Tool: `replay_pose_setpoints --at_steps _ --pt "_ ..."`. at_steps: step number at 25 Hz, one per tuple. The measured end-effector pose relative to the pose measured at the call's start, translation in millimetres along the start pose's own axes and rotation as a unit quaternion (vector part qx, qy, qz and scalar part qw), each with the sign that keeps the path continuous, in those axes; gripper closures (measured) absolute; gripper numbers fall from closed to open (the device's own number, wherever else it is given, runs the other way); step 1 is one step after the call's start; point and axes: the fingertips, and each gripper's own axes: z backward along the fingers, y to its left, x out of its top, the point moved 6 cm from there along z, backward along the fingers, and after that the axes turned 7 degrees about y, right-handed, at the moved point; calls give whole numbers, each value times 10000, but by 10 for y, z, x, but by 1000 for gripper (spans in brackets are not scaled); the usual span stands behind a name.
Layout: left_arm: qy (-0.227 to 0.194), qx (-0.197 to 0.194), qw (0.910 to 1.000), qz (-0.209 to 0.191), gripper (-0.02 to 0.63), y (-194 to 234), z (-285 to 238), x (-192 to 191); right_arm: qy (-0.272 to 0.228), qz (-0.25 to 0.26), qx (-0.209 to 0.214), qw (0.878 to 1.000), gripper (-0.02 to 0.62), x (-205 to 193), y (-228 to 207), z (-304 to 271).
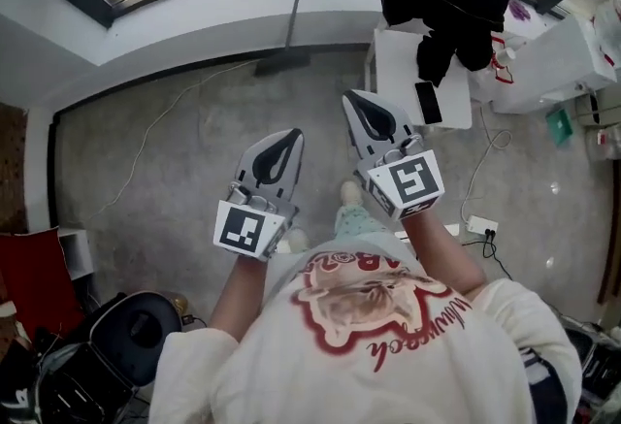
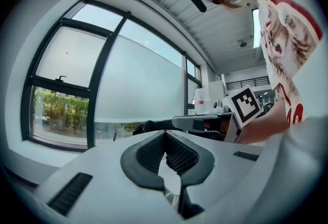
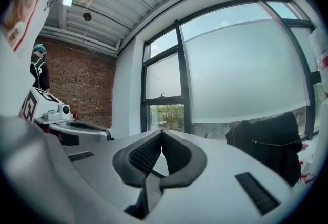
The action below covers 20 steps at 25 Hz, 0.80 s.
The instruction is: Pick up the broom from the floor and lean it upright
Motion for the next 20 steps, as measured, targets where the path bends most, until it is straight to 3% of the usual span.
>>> replay_pose_setpoints --at_steps 3,6,8,13,16,20 --pt "-95 -252 9996 -28 584 -12 352 10 34 -82 -393 9992 572 -23 328 71" --pt "155 -382 9991 72 584 2 830 -191 67 -290 -525 9982 572 -163 816 190" --pt "289 -451 9985 63 584 57 1001 -318 280 -383 -412 9980 572 -261 1104 245" --pt "81 -480 9985 -255 584 -5 1261 -302 458 -198 218 9985 572 -351 1661 378" --pt "63 -440 9986 -278 584 -97 1317 -296 336 -56 341 9988 572 -285 1757 405" --pt "105 -705 9966 -419 584 -311 1255 -281 35 242 128 9996 572 -78 1650 581"
